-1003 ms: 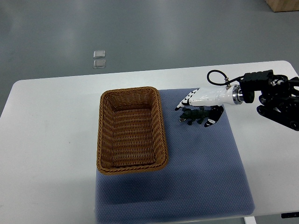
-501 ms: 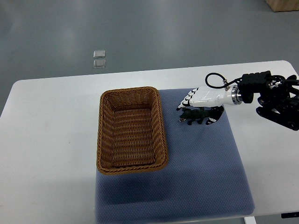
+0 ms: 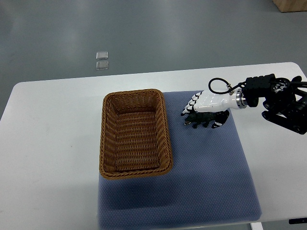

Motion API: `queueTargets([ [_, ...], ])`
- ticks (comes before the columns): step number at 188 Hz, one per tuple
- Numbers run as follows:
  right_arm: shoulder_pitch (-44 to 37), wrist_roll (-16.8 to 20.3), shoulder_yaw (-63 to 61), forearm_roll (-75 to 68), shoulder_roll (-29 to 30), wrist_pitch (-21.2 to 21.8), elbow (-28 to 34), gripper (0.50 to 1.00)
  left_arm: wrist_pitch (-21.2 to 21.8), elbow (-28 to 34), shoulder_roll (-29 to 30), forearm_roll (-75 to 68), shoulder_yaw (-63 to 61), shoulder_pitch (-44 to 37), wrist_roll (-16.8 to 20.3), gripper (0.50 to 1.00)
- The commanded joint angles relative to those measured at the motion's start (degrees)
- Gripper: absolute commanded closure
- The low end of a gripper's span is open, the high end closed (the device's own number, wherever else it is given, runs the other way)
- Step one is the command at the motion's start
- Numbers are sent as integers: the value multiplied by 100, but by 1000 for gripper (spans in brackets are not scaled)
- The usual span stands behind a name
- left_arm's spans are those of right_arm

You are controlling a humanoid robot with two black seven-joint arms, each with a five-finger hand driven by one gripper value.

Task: Place crocodile in brown basket with right hand
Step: 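Close the right hand's fingers around the crocodile's body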

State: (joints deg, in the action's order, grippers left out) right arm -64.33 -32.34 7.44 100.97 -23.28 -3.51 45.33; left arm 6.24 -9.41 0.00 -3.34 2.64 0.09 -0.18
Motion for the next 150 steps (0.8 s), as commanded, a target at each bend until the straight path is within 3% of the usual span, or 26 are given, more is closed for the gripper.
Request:
queueTargets([
  [1, -9, -9, 64, 11, 8, -18, -6, 613, 0, 0, 0, 0, 0, 0, 0, 500],
  [63, -9, -1, 187, 116, 69, -158, -165, 658, 0, 0, 0, 0, 0, 0, 0, 500],
  [150, -9, 0, 258, 222, 166, -308, -384, 668, 0, 0, 0, 0, 0, 0, 0, 500],
])
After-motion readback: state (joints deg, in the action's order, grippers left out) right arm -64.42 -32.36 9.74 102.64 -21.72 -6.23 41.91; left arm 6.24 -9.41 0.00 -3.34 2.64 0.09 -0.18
